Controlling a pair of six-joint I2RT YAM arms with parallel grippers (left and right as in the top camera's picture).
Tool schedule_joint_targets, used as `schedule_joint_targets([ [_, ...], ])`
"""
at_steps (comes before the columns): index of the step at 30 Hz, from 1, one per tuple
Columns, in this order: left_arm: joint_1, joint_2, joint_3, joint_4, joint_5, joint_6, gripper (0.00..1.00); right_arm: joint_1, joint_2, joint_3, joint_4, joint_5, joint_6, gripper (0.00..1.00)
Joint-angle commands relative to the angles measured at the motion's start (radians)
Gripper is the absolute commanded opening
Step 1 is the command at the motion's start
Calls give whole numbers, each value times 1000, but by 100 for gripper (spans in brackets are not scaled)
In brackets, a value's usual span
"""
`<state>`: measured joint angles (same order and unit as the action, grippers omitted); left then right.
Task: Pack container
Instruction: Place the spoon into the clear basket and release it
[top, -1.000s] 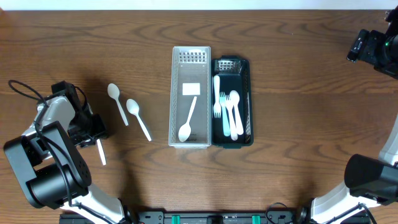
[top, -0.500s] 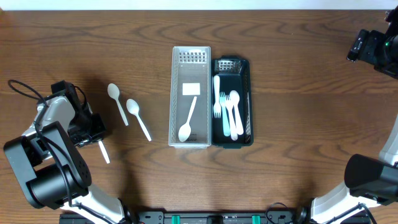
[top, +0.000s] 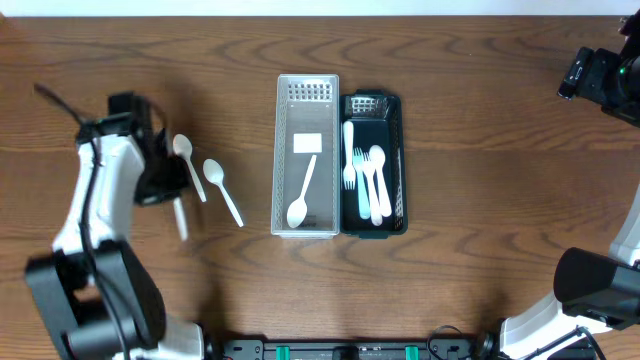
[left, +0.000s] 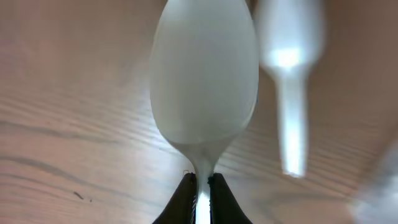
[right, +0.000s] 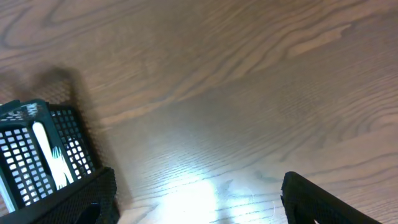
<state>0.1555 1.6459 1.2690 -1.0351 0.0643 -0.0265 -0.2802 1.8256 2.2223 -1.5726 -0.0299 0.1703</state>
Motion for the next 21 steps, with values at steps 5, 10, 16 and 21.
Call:
schedule_joint_targets([
  [5, -319, -113, 174, -43, -1, -91, 6, 6, -6, -6, 6, -1, -19, 88],
  [10, -516, -94, 206, 46, -10, -134, 6, 6, -6, -6, 7, -1, -19, 88],
  [16, -604, 22, 205, 126, -20, -198, 6, 6, -6, -6, 10, -1, -19, 88],
  [21, -624, 155, 205, 128, -20, -196, 6, 6, -6, -6, 10, -1, -19, 88],
])
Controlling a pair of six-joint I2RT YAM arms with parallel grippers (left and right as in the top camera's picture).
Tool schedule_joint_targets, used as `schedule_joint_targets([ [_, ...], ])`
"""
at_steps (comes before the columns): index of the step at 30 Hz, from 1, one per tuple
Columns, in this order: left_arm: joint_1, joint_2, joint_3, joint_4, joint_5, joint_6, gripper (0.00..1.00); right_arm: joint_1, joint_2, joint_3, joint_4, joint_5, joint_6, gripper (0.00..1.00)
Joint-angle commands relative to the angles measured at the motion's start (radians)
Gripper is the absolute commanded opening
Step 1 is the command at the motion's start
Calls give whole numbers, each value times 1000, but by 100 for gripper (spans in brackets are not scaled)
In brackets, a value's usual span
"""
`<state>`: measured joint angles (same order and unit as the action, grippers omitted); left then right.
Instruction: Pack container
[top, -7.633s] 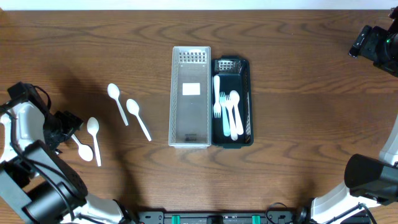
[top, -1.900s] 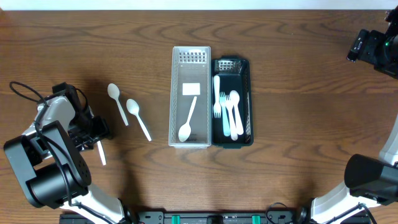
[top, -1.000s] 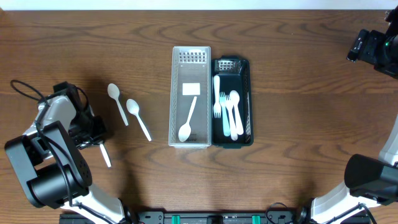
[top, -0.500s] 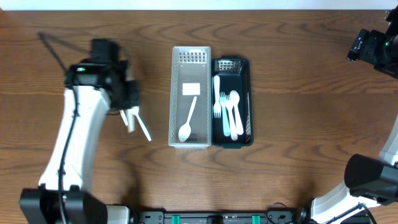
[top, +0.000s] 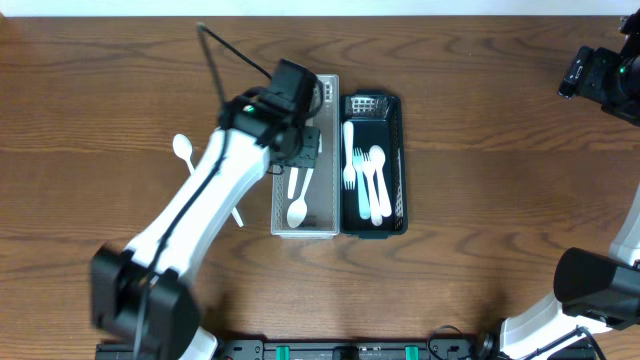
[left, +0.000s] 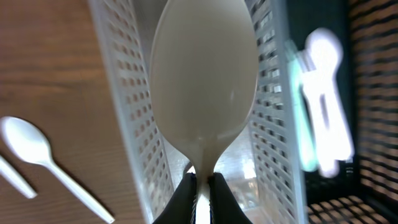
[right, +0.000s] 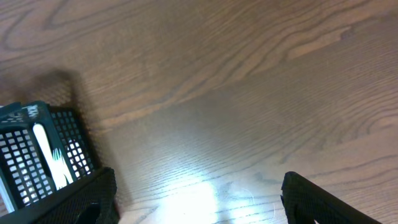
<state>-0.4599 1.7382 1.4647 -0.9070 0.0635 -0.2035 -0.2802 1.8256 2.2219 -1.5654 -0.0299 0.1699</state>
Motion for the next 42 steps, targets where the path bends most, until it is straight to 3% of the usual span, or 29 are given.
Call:
schedule_joint_targets([
  [1, -11, 83, 10, 0, -19, -19, 6, 6, -6, -5, 2, -1, -18, 88],
  [5, -23, 123, 10, 1, -19, -18, 6, 6, -6, -5, 2, -1, -18, 88],
  [6, -25, 122, 10, 1, -19, -15, 12, 6, -6, -5, 2, -1, -18, 88],
  [7, -25, 117, 11, 0, -19, -16, 32, 6, -6, -5, 2, -1, -18, 88],
  [8, -25, 112, 12, -1, -19, -16, 42, 6, -6, -5, 2, -1, -18, 88],
  [9, -25, 102, 15, -4, -19, -15, 46, 6, -6, -5, 2, -1, -18, 88],
  [14, -21, 23, 91, -68, -29, 8, 51, 6, -6, -5, 2, -1, -18, 88],
  [18, 24, -76, 138, -103, -126, 15, 53, 6, -6, -6, 2, -1, -18, 88],
  [24, 278, -171, 138, -137, -123, -1, 66, 6, -6, -13, 5, -1, -18, 88],
  [32, 594, -64, 101, -142, -69, -1, 78, 6, -6, -63, 29, -1, -18, 88],
  [42, 637, 201, 101, -85, -18, 0, 77, 6, -6, -106, 61, -1, -19, 88],
])
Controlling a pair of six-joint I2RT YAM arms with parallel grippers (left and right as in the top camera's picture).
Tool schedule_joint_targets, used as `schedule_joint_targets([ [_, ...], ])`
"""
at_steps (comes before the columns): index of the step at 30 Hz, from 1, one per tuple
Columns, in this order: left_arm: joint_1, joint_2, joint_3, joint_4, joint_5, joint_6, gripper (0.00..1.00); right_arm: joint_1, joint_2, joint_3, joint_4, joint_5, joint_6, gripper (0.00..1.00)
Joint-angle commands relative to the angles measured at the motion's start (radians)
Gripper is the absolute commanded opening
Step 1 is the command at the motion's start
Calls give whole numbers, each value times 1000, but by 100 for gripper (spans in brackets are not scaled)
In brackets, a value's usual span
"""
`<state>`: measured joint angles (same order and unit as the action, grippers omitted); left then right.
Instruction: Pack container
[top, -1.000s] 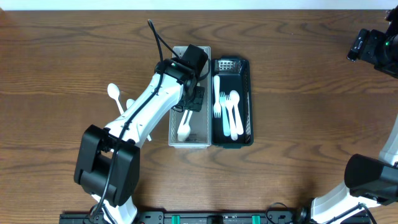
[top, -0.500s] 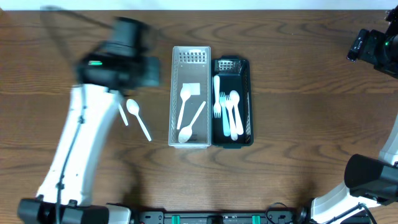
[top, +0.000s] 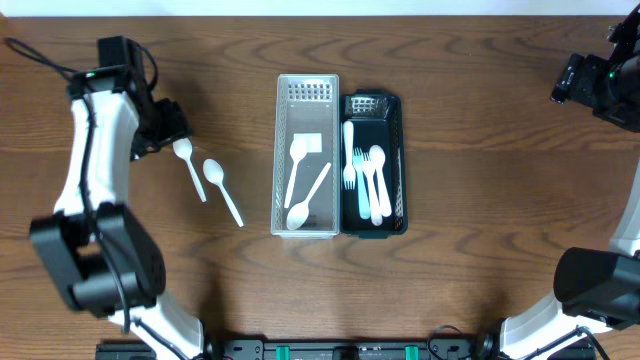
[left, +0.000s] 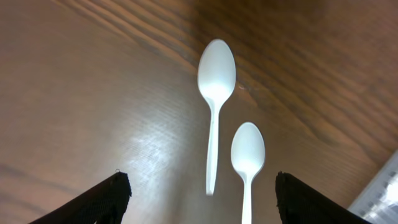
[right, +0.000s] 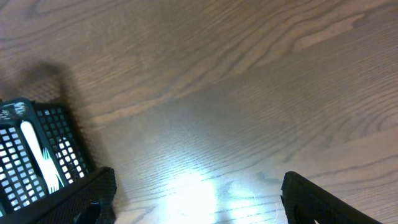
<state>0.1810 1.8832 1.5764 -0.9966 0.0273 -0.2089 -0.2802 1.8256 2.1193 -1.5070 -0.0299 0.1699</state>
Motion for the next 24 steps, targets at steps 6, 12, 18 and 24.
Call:
schedule_joint_targets([
  [6, -3, 180, -10, 20, 18, 5, 77, 6, -6, -4, 5, -1, -19, 88],
  [12, -3, 244, -11, 36, 18, 5, 78, 6, -6, -4, 7, 0, -19, 88],
  [18, -3, 266, -19, 42, 23, 5, 70, 6, -6, -3, 7, 0, -22, 88],
  [24, -3, 287, -42, 52, 34, 5, 66, 6, -6, -4, 6, 0, -22, 88],
])
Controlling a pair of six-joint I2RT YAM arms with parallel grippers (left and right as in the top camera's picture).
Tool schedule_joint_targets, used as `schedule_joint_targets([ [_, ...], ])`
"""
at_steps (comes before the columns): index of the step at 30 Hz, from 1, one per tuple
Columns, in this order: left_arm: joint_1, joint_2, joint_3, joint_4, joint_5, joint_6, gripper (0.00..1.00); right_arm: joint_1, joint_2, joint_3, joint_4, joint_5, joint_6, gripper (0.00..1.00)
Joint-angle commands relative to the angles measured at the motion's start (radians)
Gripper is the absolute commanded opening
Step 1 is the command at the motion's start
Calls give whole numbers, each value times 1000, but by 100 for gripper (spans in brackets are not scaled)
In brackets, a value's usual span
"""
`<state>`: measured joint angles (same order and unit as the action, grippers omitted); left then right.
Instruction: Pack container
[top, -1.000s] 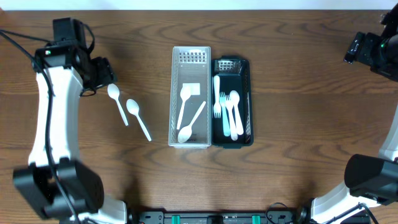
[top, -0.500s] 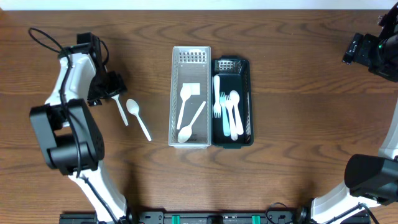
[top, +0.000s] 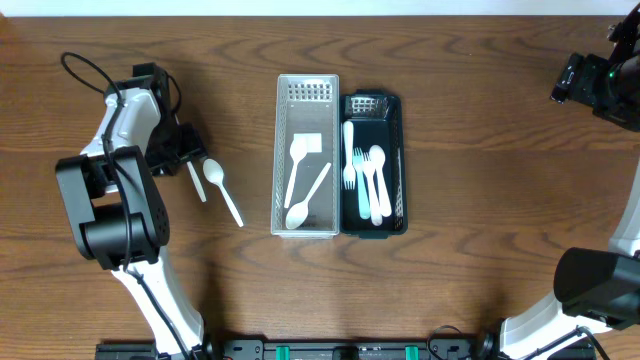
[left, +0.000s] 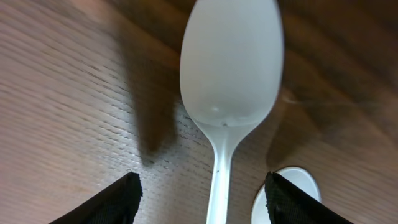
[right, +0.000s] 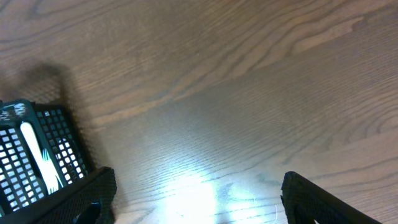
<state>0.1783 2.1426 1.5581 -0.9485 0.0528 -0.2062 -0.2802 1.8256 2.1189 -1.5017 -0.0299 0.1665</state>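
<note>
A white plastic spoon (left: 230, 68) lies on the wooden table, its handle (top: 196, 183) running toward the front. My left gripper (left: 202, 202) (top: 178, 148) is low over it, open, one finger on each side of the handle. A second loose spoon (top: 222, 190) lies just right of it; its bowl (left: 287, 185) peeks out by my right finger. The white slotted basket (top: 279, 150) holds two spoons (top: 303, 195). My right gripper (right: 199, 199) (top: 582, 78) hangs open over bare wood at the far right.
A black basket (top: 401, 160) with white forks and spoons (top: 368, 180) stands against the white basket's right side; its corner (right: 31, 155) shows in the right wrist view. Black cables trail from the left arm at the table's left.
My left gripper, still open, has come down from above the two loose spoons to straddle the left spoon's handle. The right arm has not moved.
My left gripper was shut on a spoon at the table's left, with one spoon in the white basket. Then it held that spoon over the white basket. Later it was open back at the left, two spoons in the basket. Now it straddles another loose spoon.
</note>
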Motion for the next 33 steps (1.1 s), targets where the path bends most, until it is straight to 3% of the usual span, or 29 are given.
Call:
schedule_joint_targets([
  [1, -1, 28, -34, 14, 8, 2, 66, 6, -6, -3, 1, 0, -19, 88],
  [7, 0, 28, -59, 26, 8, 2, 65, 6, -6, -3, -1, 0, -19, 88],
  [11, 0, 27, -59, 26, 9, 2, 37, 6, -6, -3, -2, 0, -19, 88],
  [16, 0, 27, -58, 27, 8, 2, 22, 6, -6, -3, -2, 0, -19, 88],
  [21, 0, 27, -53, 28, 8, 3, 13, 6, -6, -3, -2, 0, -19, 88],
  [26, 0, -3, -40, 23, 8, 3, 11, 6, -6, -3, -2, 0, -19, 88],
  [33, -26, -179, -20, -60, 8, 3, 6, 6, -6, -3, 0, -1, -19, 88],
])
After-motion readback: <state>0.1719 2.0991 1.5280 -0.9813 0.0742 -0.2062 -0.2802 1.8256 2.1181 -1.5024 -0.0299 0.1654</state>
